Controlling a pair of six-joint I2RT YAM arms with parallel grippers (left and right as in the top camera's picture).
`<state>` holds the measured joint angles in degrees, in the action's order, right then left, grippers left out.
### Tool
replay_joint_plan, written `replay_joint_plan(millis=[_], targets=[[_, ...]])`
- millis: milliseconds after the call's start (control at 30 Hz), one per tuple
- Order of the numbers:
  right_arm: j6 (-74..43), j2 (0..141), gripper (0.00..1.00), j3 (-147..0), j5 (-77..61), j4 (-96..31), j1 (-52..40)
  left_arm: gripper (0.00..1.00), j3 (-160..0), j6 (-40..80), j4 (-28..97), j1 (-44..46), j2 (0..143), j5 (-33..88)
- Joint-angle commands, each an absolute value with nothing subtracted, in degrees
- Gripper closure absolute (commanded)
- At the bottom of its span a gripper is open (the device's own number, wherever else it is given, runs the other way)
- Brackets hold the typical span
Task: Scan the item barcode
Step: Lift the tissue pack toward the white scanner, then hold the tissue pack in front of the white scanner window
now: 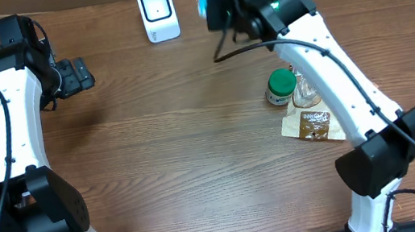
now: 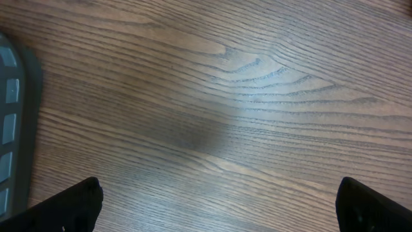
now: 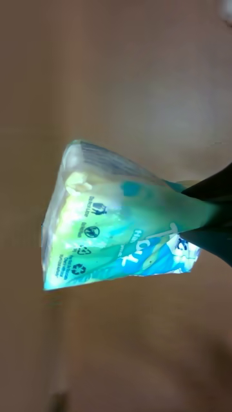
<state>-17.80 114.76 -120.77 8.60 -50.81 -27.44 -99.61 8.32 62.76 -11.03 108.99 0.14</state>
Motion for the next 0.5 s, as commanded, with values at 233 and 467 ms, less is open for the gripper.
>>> replay_joint_plan(millis=[233,467], targets=[[24.16,131.98,0.96,-122.21,33.82,-15.53,-35.31,0.01,-99.09,6.83,62.65,-11.22,109.12,-0.43],[49.3,141.93,0.96,-122.21,33.78,-2.33,-35.35,0.0,-99.09,6.81,62.65,-11.22,109.12,-0.43]])
